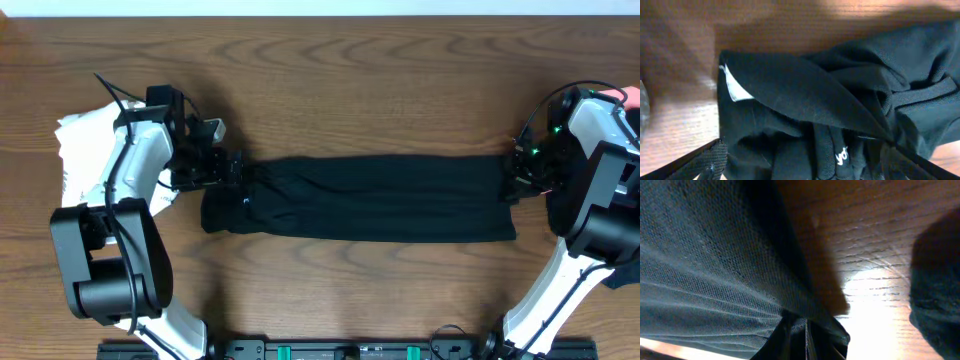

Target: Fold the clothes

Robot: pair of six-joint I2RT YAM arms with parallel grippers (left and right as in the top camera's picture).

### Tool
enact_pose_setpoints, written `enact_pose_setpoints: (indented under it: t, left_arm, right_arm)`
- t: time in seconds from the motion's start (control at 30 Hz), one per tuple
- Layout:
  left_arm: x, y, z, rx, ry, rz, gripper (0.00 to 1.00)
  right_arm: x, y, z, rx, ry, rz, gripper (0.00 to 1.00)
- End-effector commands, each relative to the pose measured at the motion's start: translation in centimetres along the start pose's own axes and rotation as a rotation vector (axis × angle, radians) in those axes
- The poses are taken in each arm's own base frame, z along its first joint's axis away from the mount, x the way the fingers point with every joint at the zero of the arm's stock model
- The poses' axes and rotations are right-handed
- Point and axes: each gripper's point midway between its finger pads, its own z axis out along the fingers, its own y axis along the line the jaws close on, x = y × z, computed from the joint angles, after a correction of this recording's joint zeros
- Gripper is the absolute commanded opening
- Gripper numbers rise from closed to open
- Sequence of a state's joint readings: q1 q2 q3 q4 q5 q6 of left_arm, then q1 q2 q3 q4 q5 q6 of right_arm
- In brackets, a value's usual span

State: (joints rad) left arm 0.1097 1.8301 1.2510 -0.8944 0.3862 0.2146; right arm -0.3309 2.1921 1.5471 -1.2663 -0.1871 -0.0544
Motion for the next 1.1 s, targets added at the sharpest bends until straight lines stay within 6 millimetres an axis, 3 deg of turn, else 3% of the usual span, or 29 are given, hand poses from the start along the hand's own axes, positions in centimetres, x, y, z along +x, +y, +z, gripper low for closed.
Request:
enact_pose_setpoints:
  t: [0.0, 0.47, 0.6, 0.67, 0.73, 0.8, 0.93, 1.07]
  left_arm:
    - [0.2, 1.1, 0.2, -0.039, 0.009, 0.032, 0.98]
    - [1.2, 3.0, 4.1, -0.057, 0.123, 0.003, 0.98]
    - [1.7, 2.4, 4.9, -0.017, 0.15, -0.036, 1.0]
    - [1.9, 1.7, 4.8, 0.023, 0.158, -0.044, 0.91]
    - [2.2, 0.7, 4.6, 0.081, 0.168, -0.056, 0.68]
    - [2.4, -0.5, 4.4, 0.147, 0.174, -0.069, 0.57]
    - [2.4, -2.1, 4.1, 0.24, 0.171, -0.086, 0.55]
    - [2.6, -2.3, 4.0, 0.252, 0.18, -0.093, 0.51]
  right_arm:
    - [-0.2, -0.7, -0.3, 0.024, -0.023, 0.02, 0.11]
    - [-0.2, -0.6, -0.3, 0.02, -0.023, 0.02, 0.11]
    - [-0.2, -0.6, -0.3, 0.02, -0.023, 0.02, 0.11]
    - [-0.2, -0.6, -0.3, 0.02, -0.023, 0.02, 0.11]
    - [-0.2, -0.6, -0.3, 0.02, -0.023, 0.02, 0.11]
    - [-0.2, -0.6, -0.3, 0.02, -0.023, 0.02, 0.11]
    - [-0.2, -0.6, -0.3, 0.02, -0.023, 0.02, 0.11]
    - [-0.2, -0.6, -0.3, 0.02, -0.023, 0.02, 0.11]
